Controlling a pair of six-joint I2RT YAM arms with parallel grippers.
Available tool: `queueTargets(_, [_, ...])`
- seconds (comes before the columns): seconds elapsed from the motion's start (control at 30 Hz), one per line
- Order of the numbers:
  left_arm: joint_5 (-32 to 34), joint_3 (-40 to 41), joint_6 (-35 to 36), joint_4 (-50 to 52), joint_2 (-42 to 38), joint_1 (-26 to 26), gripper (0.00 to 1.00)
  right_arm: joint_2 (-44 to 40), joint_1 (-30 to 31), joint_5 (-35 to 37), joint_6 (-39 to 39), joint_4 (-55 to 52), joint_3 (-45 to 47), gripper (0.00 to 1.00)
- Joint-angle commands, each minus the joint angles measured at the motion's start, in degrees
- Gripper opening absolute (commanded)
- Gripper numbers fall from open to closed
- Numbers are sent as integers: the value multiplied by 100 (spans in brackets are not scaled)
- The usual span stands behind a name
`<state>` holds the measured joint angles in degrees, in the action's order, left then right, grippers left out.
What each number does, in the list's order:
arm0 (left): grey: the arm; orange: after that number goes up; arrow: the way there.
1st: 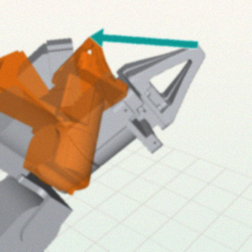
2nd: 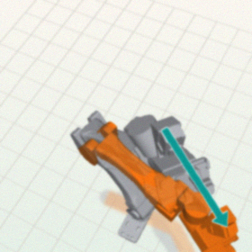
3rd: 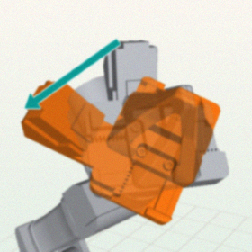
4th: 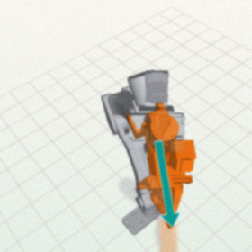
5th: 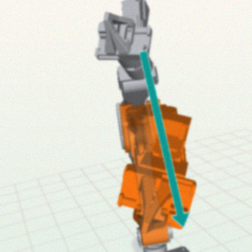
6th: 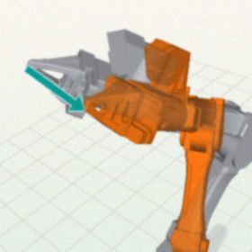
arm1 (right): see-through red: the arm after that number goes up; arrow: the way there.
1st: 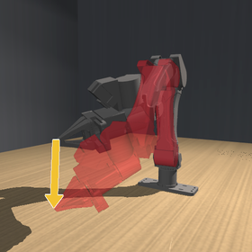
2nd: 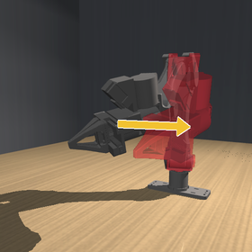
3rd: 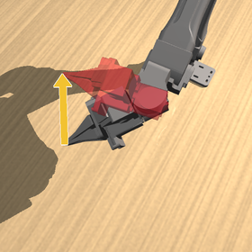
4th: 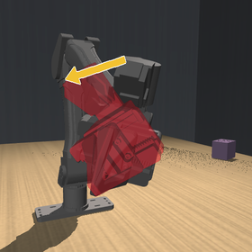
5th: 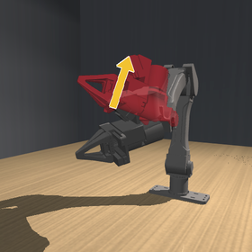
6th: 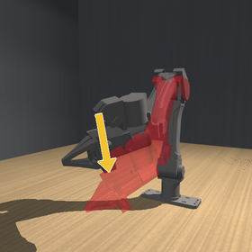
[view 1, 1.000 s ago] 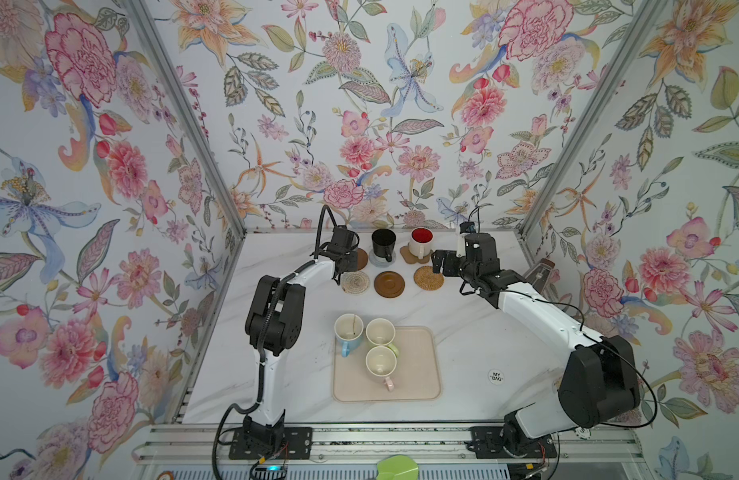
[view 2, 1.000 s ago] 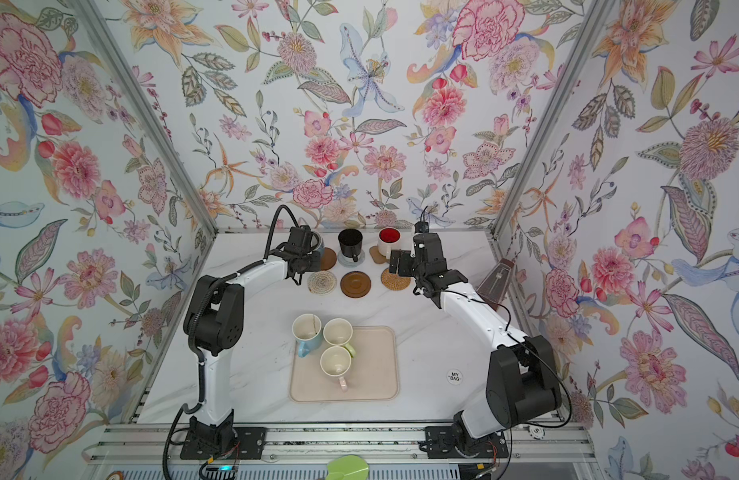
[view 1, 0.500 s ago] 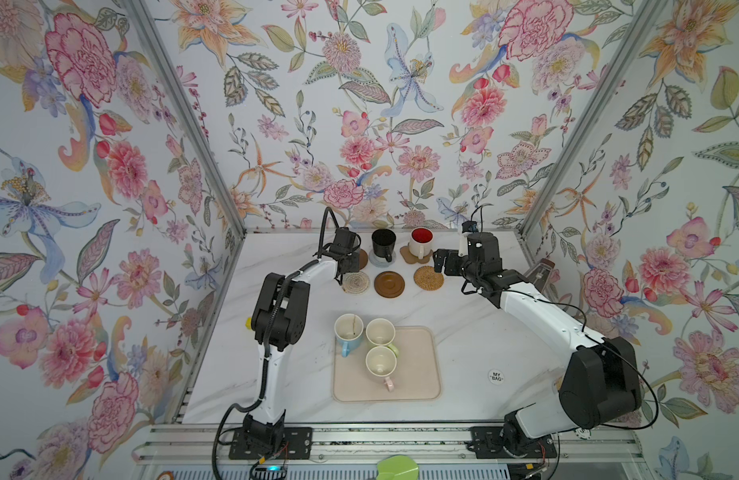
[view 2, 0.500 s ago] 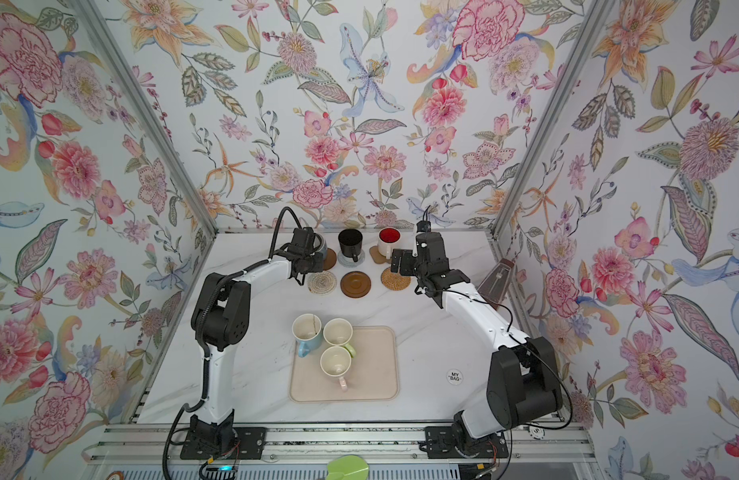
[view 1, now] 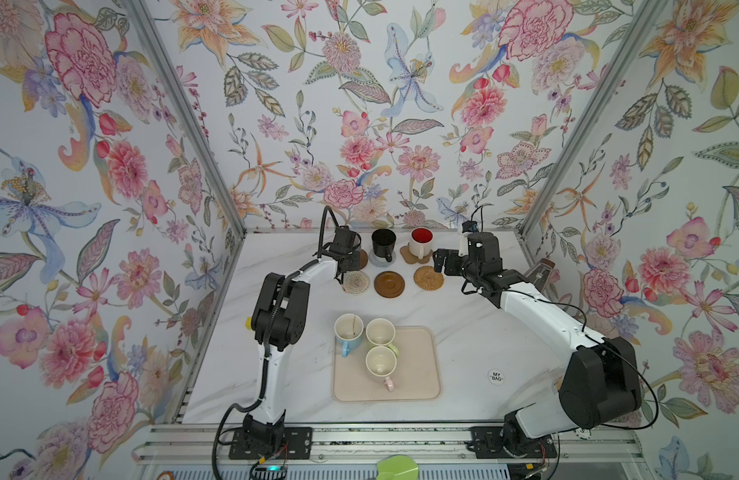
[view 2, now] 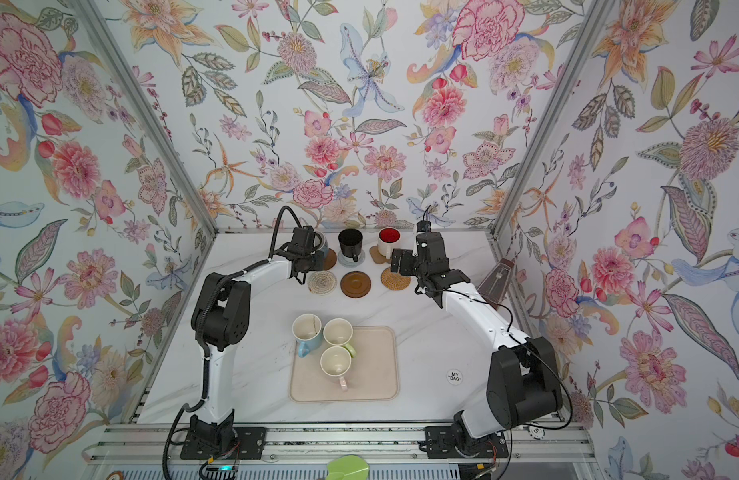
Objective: Place cups on coasters
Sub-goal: Place the cup on the coaster.
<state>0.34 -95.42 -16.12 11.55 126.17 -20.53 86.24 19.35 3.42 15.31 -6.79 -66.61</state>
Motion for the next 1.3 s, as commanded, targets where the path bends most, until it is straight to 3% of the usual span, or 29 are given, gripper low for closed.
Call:
queueTargets(0.0, [-78, -6, -101, -373, -66, 57, 0, -62, -37, -43, 69, 12, 58, 99])
queueTargets(1.27, [-210, 0, -224, -342, 173, 55, 0, -50, -36, -78, 86, 55, 87, 99])
